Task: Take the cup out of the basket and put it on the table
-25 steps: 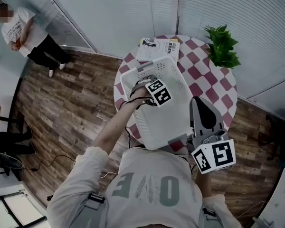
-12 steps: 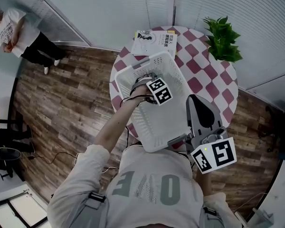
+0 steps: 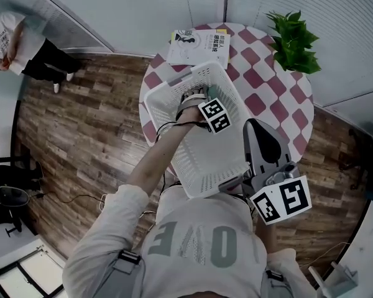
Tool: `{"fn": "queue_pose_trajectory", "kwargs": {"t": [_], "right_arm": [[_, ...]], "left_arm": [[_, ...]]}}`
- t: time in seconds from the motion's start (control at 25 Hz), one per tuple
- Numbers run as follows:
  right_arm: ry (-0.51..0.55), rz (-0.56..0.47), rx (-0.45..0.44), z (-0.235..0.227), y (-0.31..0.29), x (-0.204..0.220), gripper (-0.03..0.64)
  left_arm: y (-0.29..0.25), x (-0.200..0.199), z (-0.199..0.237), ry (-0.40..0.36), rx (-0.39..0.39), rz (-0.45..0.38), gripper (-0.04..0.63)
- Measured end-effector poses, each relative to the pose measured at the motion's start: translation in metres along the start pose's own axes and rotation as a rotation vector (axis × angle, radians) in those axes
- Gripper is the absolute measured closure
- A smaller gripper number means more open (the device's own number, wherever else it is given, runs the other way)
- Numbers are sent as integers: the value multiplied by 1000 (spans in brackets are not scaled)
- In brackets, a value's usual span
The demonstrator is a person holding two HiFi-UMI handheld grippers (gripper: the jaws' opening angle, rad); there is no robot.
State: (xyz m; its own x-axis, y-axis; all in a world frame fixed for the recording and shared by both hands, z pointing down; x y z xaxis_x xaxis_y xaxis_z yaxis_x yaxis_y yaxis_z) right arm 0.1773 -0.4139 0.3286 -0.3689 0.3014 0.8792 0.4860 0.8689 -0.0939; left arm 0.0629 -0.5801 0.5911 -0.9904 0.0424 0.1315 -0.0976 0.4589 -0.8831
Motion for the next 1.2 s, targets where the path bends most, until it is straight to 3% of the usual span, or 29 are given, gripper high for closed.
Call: {"fn": "queue_pose_trajectory", "kwargs": {"t": [0.2, 0.56, 0.8, 1.2], "right_arm": [[-16, 5, 11, -6, -2, 2, 606], [-8, -8, -14, 0, -1, -1, 606], [-2, -25, -17, 4, 4, 1, 606], [60, -58, -38, 22, 15, -3, 606]], "left_arm": [[-5, -2, -4, 38, -74, 16, 267], [6, 5, 7, 248, 29, -17, 267], [52, 4, 21, 391, -17, -141, 267], [136, 10, 46, 566, -192, -358, 267]]}}
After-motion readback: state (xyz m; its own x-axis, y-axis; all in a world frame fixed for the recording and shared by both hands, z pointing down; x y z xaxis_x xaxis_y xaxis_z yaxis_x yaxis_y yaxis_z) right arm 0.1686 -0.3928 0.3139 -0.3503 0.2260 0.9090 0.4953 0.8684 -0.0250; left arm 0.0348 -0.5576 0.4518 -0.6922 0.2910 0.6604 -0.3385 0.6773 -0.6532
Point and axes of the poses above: the fingertips, and each gripper's own axes: y backward along the fingers, z to its left, x out of its underside, the point moved 9 cm from there along y, backward along the fingers, and after that the axes turned 10 degrees about -y, right-handed, at the moved point
